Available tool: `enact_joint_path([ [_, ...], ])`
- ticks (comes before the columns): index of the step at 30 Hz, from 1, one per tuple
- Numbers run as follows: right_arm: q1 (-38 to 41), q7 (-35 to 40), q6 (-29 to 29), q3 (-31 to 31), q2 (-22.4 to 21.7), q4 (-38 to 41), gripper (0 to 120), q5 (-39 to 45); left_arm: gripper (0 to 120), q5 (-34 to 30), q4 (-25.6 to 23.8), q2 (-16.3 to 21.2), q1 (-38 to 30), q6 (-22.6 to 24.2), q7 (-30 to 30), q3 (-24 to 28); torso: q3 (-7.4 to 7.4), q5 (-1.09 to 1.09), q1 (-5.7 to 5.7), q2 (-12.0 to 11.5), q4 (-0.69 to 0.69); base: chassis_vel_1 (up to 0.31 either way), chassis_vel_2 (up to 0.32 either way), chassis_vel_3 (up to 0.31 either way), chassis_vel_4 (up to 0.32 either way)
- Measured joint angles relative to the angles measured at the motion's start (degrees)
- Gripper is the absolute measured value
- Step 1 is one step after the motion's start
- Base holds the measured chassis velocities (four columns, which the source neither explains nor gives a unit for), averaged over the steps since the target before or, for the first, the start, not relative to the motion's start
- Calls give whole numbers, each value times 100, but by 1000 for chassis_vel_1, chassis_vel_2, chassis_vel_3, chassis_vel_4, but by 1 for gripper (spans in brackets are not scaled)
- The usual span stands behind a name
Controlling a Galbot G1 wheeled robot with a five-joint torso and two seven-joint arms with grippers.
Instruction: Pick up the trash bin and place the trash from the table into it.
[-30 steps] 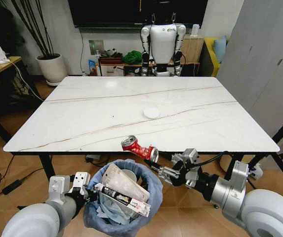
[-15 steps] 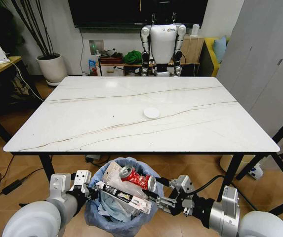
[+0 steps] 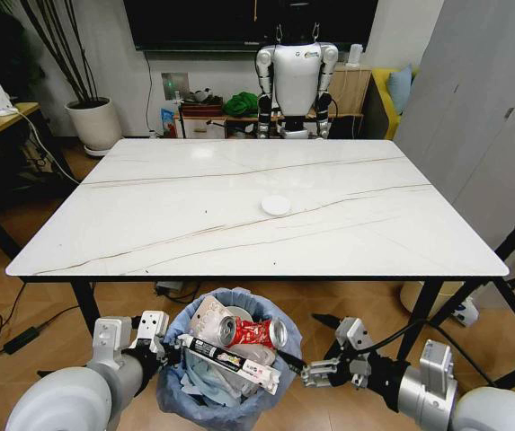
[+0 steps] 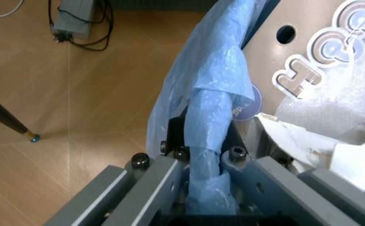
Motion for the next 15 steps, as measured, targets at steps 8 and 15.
enact_joint_path([
  [8,1434,1263,95,221,-152,-35,100,1458,0,63,0,27,96,0,67,-28,1,-1,1,0,0,0,0,0,0],
  [15,2725,2057,143,-445,-264,-884,100,1974,0,89,0,62,196,0,104,-60,1,0,1,0,1,0,0,0,0],
])
